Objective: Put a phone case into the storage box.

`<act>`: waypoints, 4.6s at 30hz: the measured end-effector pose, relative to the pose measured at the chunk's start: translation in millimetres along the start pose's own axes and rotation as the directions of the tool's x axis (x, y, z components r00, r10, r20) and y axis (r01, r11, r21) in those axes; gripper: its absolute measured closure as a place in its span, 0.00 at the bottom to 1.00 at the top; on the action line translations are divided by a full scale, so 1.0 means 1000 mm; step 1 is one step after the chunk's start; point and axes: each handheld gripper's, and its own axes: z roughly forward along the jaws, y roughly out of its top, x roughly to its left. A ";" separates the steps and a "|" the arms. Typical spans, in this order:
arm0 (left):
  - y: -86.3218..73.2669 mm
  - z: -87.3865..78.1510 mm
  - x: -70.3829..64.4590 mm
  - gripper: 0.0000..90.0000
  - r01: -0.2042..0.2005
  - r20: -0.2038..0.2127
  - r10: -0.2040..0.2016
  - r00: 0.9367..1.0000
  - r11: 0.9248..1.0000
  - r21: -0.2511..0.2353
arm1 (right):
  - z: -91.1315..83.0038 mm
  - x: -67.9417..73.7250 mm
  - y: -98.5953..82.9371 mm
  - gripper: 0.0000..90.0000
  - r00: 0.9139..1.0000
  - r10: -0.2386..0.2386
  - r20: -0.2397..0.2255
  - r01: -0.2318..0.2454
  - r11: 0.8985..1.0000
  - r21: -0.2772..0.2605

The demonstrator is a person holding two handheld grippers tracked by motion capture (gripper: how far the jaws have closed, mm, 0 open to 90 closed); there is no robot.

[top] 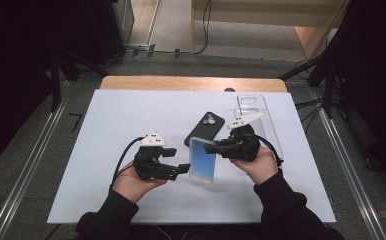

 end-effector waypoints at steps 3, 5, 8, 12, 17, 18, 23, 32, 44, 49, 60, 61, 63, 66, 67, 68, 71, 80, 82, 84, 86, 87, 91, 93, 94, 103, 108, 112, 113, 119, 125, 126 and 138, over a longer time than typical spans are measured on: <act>0.002 -0.001 0.003 0.32 -0.015 0.032 0.014 0.999 0.999 0.028 | -0.003 -0.003 0.000 0.86 0.999 -0.021 -0.029 0.020 1.000 -0.001; 0.003 -0.001 0.003 0.36 -0.037 0.053 0.034 0.998 0.998 0.041 | -0.005 -0.004 0.000 0.85 0.999 -0.033 -0.043 0.033 0.999 0.008; 0.006 -0.001 0.003 0.36 -0.048 0.089 0.044 0.995 0.998 0.043 | -0.006 -0.006 -0.001 0.85 0.995 -0.069 -0.074 0.069 0.998 0.007; 0.012 -0.004 0.002 0.39 -0.074 0.123 0.069 0.990 0.997 0.036 | -0.005 -0.008 0.001 0.85 0.990 -0.087 -0.114 0.090 0.996 0.017; 0.018 -0.006 0.004 0.42 -0.125 0.162 0.119 0.980 0.992 0.030 | -0.004 -0.007 0.003 0.85 0.977 -0.138 -0.163 0.143 0.989 0.021; 0.019 -0.007 0.005 0.42 -0.129 0.165 0.122 0.979 0.991 0.031 | -0.004 -0.007 0.003 0.85 0.973 -0.157 -0.171 0.162 0.987 0.018; 0.024 -0.008 0.012 0.44 -0.130 0.195 0.123 0.973 0.991 0.021 | -0.001 -0.005 0.006 0.85 0.959 -0.192 -0.207 0.201 0.979 0.025; 0.033 -0.006 0.016 0.54 -0.167 0.255 0.155 0.954 0.986 0.026 | 0.003 -0.003 0.008 0.85 0.936 -0.234 -0.262 0.249 0.968 0.022; 0.032 -0.005 0.013 0.89 -0.235 0.351 0.213 0.912 0.972 0.020 | 0.004 -0.001 0.007 0.85 0.914 -0.265 -0.306 0.285 0.958 0.023; 0.032 -0.004 0.014 0.90 -0.237 0.373 0.212 0.903 0.971 0.022 | 0.004 -0.002 0.006 0.85 0.908 -0.263 -0.326 0.286 0.958 0.024; 0.032 -0.004 0.014 0.90 -0.213 0.375 0.184 0.908 0.976 0.037 | 0.004 -0.002 0.006 0.81 0.913 -0.242 -0.329 0.265 0.964 0.028; 0.032 -0.004 0.014 0.90 -0.206 0.374 0.174 0.911 0.978 0.046 | 0.004 -0.003 0.006 0.79 0.912 -0.233 -0.338 0.257 0.966 0.028; 0.032 -0.005 0.014 0.90 -0.203 0.365 0.173 0.915 0.978 0.046 | 0.003 -0.004 0.005 0.70 0.916 -0.228 -0.329 0.248 0.969 0.020; 0.032 -0.008 0.015 0.90 -0.190 0.356 0.162 0.920 0.981 0.045 | 0.000 -0.006 0.005 0.61 0.932 -0.194 -0.306 0.208 0.978 0.012; 0.033 -0.009 0.016 0.90 -0.188 0.350 0.160 0.923 0.981 0.046 | -0.001 -0.007 0.005 0.58 0.933 -0.189 -0.307 0.201 0.980 0.007; 0.033 -0.010 0.016 0.90 -0.182 0.345 0.154 0.926 0.982 0.050 | -0.002 -0.006 0.005 0.55 0.936 -0.188 -0.299 0.197 0.980 -0.002; 0.033 -0.013 0.018 0.90 -0.169 0.323 0.143 0.936 0.984 0.053 | -0.004 -0.006 0.005 0.44 0.941 -0.187 -0.282 0.187 0.982 -0.025; 0.035 -0.021 0.027 0.90 -0.087 0.247 0.068 0.967 0.994 0.064 | -0.003 -0.004 0.003 0.27 0.958 -0.184 -0.221 0.172 0.982 -0.072; 0.034 -0.023 0.027 0.90 -0.089 0.233 0.072 0.970 0.994 0.067 | -0.002 -0.004 0.002 0.22 0.959 -0.188 -0.212 0.176 0.982 -0.076; 0.034 -0.024 0.028 0.90 -0.085 0.218 0.070 0.974 0.994 0.063 | -0.001 -0.004 0.000 0.17 0.958 -0.193 -0.210 0.177 0.980 -0.095; 0.035 -0.025 0.029 0.90 -0.072 0.187 0.060 0.981 0.996 0.061 | 0.000 -0.004 -0.002 0.10 0.961 -0.177 -0.210 0.161 0.983 -0.091; 0.035 -0.026 0.029 0.90 -0.056 0.174 0.046 0.984 0.997 0.057 | 0.001 -0.004 -0.002 0.04 0.964 -0.179 -0.198 0.163 0.982 -0.095; 0.036 -0.029 0.032 0.90 -0.039 0.154 0.031 0.988 0.998 0.048 | 0.003 -0.004 -0.006 0.00 0.980 -0.157 -0.124 0.142 0.982 -0.122; 0.036 -0.030 0.032 0.90 -0.026 0.135 0.020 0.991 0.999 0.046 | 0.003 -0.003 -0.006 0.00 0.986 -0.128 -0.103 0.116 0.987 -0.115; 0.036 -0.031 0.033 0.90 -0.019 0.127 0.013 0.992 0.999 0.045 | 0.004 -0.002 -0.007 0.00 0.989 -0.114 -0.090 0.103 0.988 -0.118; 0.040 -0.038 0.033 0.90 0.054 0.026 -0.054 0.998 0.998 0.011 | 0.008 0.012 -0.007 0.00 0.999 -0.028 0.044 0.034 0.986 -0.160; 0.042 -0.041 0.031 0.90 0.097 -0.009 -0.098 0.995 0.995 -0.017 | 0.014 0.018 -0.009 0.00 0.995 0.027 0.099 -0.008 0.982 -0.190; 0.043 -0.040 0.028 0.90 0.125 -0.041 -0.126 0.991 0.992 -0.019 | 0.019 0.024 -0.009 0.00 0.989 0.030 0.146 0.000 0.980 -0.199; 0.044 -0.040 0.027 0.90 0.127 -0.054 -0.127 0.990 0.992 -0.016 | 0.021 0.025 -0.009 0.00 0.988 0.030 0.151 0.001 0.980 -0.199; 0.045 -0.038 0.023 0.90 0.151 -0.083 -0.152 0.985 0.988 -0.016 | 0.032 0.031 -0.010 0.00 0.981 0.058 0.183 -0.020 0.979 -0.201; 0.046 -0.035 0.019 0.90 0.159 -0.098 -0.159 0.982 0.987 -0.016 | 0.041 0.037 -0.011 0.00 0.979 0.069 0.192 -0.027 0.977 -0.212; 0.045 -0.034 0.018 0.90 0.159 -0.097 -0.160 0.982 0.987 -0.017 | 0.042 0.039 -0.010 0.00 0.977 0.063 0.203 -0.018 0.977 -0.214; 0.046 -0.029 0.008 0.90 0.150 -0.092 -0.152 0.984 0.988 -0.027 | 0.056 0.045 -0.009 0.00 0.962 0.087 0.260 -0.035 0.979 -0.199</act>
